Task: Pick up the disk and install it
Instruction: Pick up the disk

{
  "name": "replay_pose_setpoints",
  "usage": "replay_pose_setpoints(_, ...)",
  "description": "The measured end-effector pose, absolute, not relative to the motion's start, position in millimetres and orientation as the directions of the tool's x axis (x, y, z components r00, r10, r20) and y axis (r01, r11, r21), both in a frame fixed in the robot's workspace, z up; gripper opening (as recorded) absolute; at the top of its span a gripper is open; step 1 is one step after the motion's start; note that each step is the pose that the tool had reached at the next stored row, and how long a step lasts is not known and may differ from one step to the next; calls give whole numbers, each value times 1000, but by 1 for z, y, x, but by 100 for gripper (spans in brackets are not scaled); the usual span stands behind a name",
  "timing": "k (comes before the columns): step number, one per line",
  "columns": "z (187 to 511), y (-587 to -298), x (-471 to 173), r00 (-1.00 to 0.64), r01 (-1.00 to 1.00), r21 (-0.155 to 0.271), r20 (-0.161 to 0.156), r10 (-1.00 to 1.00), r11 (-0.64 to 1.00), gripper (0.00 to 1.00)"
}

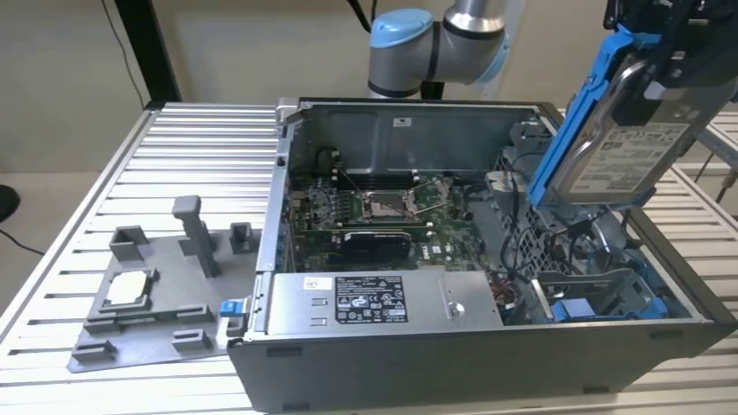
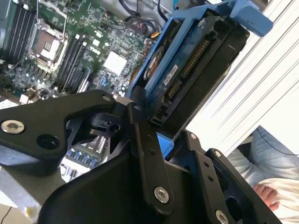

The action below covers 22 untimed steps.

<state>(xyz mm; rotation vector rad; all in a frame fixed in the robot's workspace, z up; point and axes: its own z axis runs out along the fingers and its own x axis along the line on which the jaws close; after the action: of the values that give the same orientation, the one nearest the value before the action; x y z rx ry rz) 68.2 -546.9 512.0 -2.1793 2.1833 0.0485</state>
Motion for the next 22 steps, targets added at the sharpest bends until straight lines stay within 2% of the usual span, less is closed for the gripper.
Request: replay_pose_setpoints(22, 505, -558, 71, -1, -1000, -18, -60, -998, 2, 0)
